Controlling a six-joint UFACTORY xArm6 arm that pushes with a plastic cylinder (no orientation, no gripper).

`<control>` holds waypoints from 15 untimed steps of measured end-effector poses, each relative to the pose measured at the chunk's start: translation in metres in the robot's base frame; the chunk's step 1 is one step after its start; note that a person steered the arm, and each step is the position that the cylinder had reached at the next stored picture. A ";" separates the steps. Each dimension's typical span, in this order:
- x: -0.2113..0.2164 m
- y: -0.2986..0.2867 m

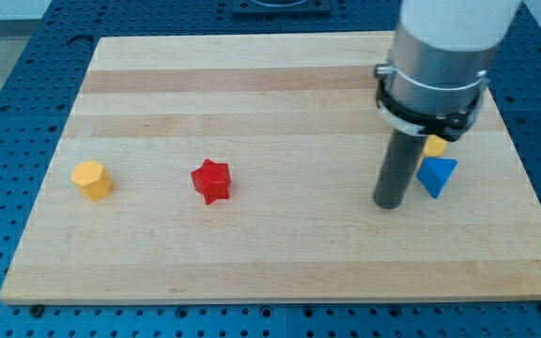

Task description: Slide red star closer to the blue triangle

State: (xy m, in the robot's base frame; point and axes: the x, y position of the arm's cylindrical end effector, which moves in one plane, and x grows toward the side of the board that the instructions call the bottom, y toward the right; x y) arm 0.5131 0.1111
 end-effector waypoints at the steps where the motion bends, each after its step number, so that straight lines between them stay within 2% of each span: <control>1: 0.006 -0.045; 4: 0.037 -0.209; 6: 0.039 -0.222; 7: 0.042 -0.270; 8: 0.033 -0.312; 9: 0.001 -0.323; 11: -0.027 -0.287; 13: -0.027 -0.216; 15: -0.029 -0.190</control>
State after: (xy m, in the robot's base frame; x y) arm 0.4837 -0.0785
